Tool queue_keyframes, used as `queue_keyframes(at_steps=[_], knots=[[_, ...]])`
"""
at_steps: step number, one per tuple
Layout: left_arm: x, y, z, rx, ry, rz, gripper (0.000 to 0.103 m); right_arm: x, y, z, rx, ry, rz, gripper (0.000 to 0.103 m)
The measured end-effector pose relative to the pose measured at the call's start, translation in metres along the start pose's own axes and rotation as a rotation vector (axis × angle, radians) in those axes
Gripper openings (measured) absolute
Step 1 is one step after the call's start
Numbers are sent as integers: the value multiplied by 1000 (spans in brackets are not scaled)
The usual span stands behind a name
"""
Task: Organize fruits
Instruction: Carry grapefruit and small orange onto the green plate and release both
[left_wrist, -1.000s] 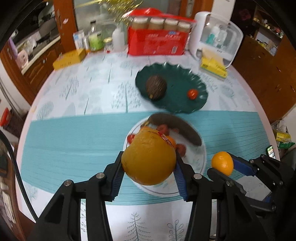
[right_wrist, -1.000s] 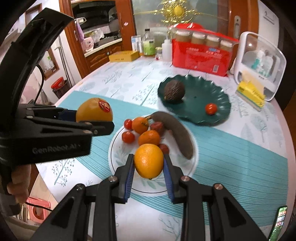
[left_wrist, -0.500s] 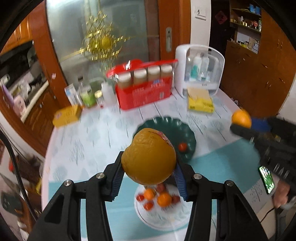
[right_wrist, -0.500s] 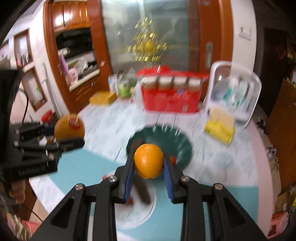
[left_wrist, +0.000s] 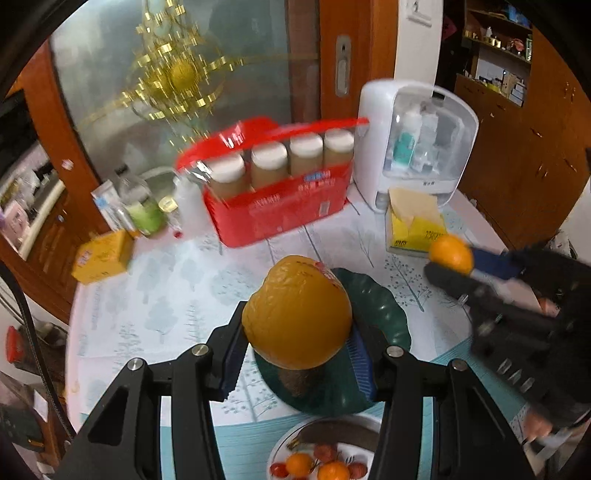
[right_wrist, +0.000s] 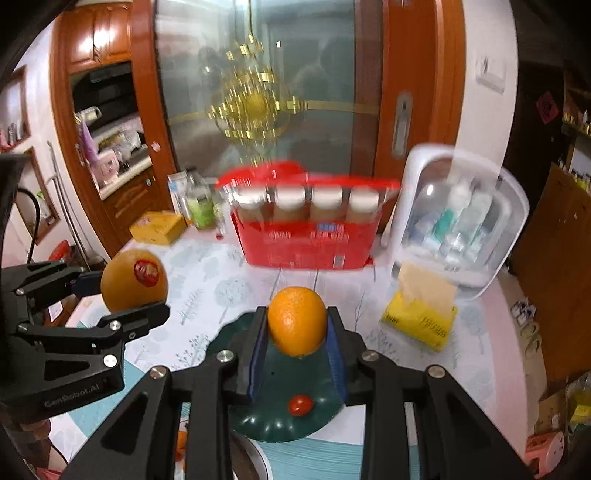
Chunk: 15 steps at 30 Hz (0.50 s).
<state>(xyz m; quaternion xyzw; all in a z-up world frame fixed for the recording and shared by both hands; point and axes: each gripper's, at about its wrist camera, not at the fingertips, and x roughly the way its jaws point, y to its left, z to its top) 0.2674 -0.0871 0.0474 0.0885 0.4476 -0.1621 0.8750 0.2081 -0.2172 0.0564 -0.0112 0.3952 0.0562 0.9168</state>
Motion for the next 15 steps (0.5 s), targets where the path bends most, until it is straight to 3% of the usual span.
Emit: queue_keyframes(at_steps=[9, 15], knots=[[132, -3, -14, 9, 173, -73, 48, 117, -19, -48, 99, 202, 16, 31], [189, -2, -31, 7, 263, -94, 48, 164, -22, -75, 120, 282, 20, 31]])
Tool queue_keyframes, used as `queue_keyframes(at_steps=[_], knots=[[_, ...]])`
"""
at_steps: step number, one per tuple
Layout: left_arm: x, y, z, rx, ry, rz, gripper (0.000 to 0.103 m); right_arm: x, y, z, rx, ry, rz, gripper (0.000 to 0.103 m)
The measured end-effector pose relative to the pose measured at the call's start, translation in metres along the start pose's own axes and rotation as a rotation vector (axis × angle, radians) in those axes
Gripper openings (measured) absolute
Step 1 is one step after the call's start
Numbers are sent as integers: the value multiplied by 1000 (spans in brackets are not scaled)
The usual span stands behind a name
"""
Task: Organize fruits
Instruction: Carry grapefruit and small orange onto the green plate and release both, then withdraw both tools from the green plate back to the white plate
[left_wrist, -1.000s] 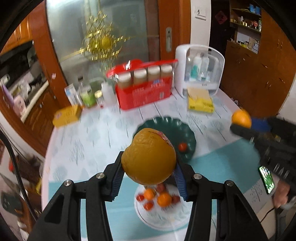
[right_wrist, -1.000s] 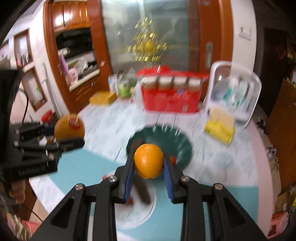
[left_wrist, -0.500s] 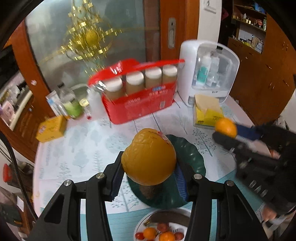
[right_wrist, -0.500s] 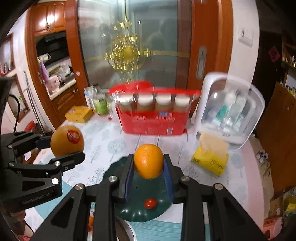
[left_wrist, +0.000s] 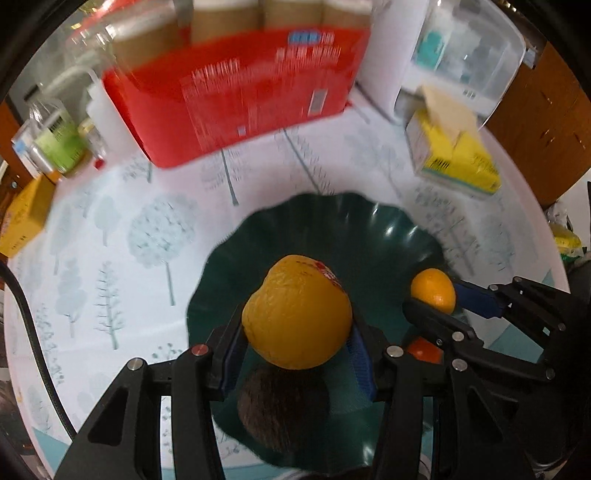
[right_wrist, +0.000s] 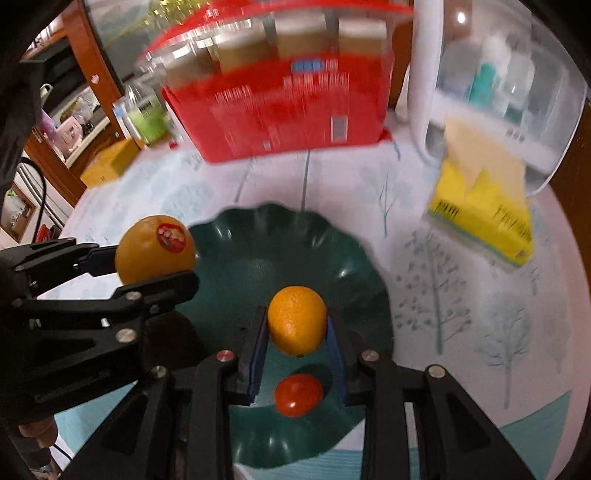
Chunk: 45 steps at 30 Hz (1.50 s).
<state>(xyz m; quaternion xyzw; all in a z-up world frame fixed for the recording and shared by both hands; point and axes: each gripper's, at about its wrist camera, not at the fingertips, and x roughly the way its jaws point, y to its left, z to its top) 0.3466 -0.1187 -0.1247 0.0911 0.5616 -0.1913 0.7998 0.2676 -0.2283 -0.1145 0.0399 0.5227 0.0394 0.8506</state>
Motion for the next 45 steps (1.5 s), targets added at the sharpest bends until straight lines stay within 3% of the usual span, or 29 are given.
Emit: queue_keyframes(at_steps=[7, 10, 12, 14, 17, 30, 36, 45], knots=[[25, 5, -4, 21, 36, 12, 49, 26, 0, -7, -25, 20, -3, 31], [25, 5, -6, 35, 29, 32, 54, 30, 0, -8, -42, 20, 0, 31], [20, 6, -5, 39, 6, 37, 82, 33, -1, -9, -41, 33, 20, 32], [11, 7, -3, 37, -28, 16, 88, 33, -2, -10, -39, 29, 42, 44], [0, 5, -1, 48, -49, 8, 88, 28, -4, -10, -34, -1, 55, 52], [-26, 4, -15, 31, -68, 35, 93, 2, 2, -17, -39, -29, 63, 52], [-45, 7, -24, 8, -91, 20, 101, -9, 4, -22, -18, -27, 53, 52], [-82, 9, -46, -16, -118, 38, 102, -38, 15, -35, -20, -47, 62, 52]])
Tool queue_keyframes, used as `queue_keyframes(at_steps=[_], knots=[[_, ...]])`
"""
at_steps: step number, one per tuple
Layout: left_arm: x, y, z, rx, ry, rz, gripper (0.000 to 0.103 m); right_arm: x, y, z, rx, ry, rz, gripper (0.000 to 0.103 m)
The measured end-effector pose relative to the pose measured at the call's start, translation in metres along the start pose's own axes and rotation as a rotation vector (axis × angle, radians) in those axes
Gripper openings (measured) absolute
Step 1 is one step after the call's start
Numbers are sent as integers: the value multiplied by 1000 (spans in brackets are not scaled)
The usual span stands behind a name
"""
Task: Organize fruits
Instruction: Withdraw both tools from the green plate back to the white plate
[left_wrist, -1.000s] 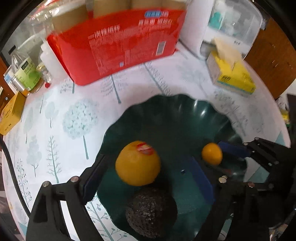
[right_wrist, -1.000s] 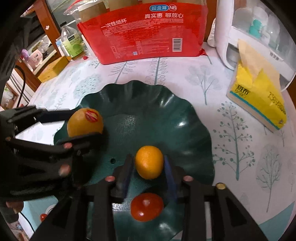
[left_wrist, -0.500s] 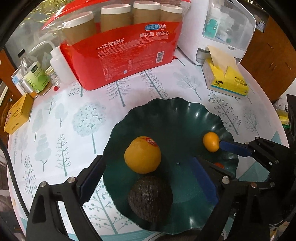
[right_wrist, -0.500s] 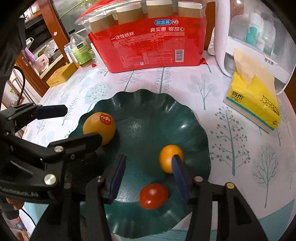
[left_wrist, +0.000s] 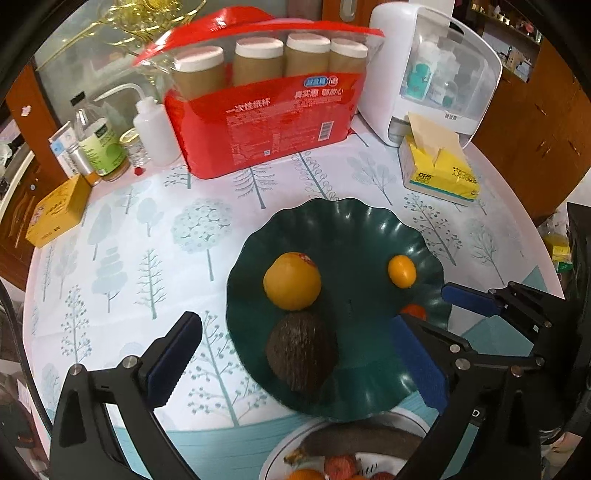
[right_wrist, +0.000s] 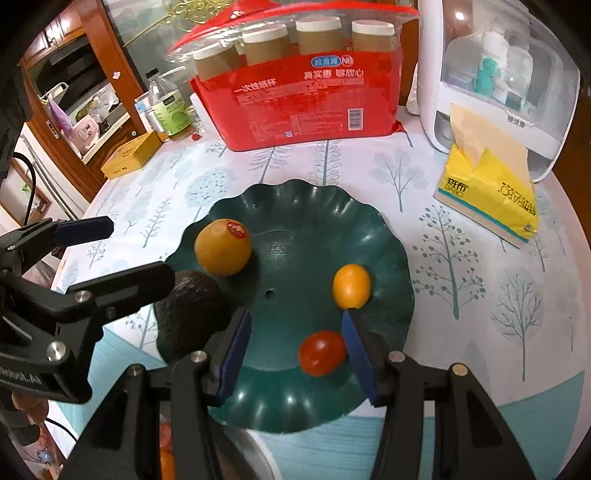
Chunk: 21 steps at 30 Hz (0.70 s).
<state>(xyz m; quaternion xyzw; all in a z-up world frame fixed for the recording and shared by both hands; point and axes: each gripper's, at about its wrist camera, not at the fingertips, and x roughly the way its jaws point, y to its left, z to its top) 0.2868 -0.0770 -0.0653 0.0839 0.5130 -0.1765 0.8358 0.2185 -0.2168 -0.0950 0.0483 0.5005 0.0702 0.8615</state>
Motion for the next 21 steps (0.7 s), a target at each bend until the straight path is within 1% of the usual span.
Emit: queue_keyframes(at_steps=[9, 16, 21], knots=[[-59, 0, -21, -12, -40, 33, 102, -47, 18, -12, -13, -47, 19, 52], [-116, -5, -45, -25, -86, 73, 102, -91, 35, -25, -47, -82, 31, 52], [-157, -10, -68, -45, -132, 104, 102, -121, 47, -38, -72, -74, 78, 55]])
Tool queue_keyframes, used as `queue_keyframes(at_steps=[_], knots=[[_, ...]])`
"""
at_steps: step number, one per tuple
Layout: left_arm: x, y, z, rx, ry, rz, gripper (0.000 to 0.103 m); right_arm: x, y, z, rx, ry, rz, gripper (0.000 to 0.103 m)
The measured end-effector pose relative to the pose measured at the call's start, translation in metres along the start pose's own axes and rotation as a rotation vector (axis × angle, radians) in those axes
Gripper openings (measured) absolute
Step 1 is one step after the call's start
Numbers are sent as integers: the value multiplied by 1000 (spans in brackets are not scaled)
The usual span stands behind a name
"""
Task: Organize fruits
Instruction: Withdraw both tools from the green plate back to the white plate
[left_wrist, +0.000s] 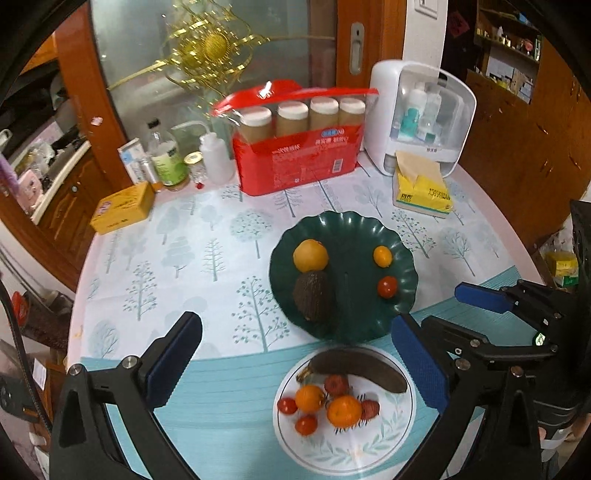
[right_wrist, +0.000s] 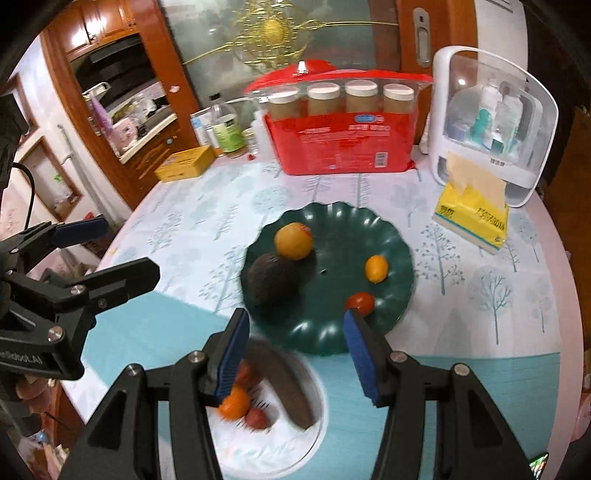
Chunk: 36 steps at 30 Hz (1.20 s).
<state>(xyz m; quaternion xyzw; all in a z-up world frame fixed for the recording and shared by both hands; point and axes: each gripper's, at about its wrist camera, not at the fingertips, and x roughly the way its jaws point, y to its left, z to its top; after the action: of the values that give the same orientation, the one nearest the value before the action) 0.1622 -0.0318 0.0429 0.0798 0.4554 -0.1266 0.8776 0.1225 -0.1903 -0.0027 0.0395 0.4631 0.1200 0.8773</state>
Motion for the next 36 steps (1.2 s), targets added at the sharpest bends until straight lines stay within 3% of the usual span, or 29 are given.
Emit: queue_keyframes(at_steps=[8, 18, 22, 27, 36], knots=[[-48, 2, -31, -27, -49, 46, 102, -44, 36, -23, -135, -59, -31, 55], [-58, 9, -77, -69, -66, 103, 102, -50, 58, -56, -182, -48, 10, 55], [-38, 14, -97, -58, -23, 97, 102, -38, 59, -66, -164, -26, 19, 55], [-2, 25, -126, -47, 59, 37, 102, -14, 60, -75, -145, 13, 19, 55], [67, 41, -172, 15, 175, -48, 94, 56, 69, -97, -157, 165, 18, 55]])
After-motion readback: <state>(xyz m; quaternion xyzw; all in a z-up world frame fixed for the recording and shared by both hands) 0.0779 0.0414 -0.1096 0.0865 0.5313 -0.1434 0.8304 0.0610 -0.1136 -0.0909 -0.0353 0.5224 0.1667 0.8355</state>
